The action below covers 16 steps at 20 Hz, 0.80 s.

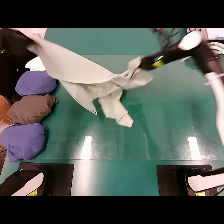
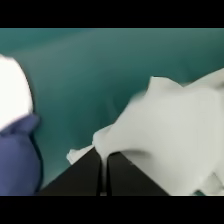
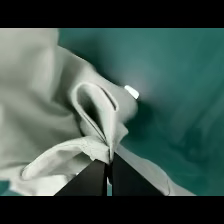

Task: Fold the shirts.

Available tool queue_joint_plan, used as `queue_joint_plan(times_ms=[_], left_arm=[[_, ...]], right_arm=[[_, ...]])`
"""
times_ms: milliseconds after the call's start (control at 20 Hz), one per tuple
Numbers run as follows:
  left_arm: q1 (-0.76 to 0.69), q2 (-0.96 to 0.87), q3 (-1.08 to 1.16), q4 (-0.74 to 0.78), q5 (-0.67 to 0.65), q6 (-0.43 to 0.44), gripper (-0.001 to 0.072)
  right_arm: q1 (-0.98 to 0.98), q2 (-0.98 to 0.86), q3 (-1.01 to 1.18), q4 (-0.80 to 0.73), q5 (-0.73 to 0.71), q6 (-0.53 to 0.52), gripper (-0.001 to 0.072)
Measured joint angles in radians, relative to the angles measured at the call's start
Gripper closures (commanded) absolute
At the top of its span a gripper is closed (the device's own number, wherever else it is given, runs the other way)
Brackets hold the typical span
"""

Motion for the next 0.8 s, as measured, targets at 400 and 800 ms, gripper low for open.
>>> queue_joint_plan(times_ms=[400, 800], left_arm=[[0.0, 0.113, 0.252, -0.124, 0.01, -0.016, 0.068], [0.0, 0.127, 0.446, -0.296, 0.029, -0.018, 0.068]], right_arm=[[-0.161, 0.405, 0.144, -0.05, 0.033, 0.007, 0.0697], [-0.371, 0.674, 0.222, -0.056, -0.048, 0.009, 0.0698]])
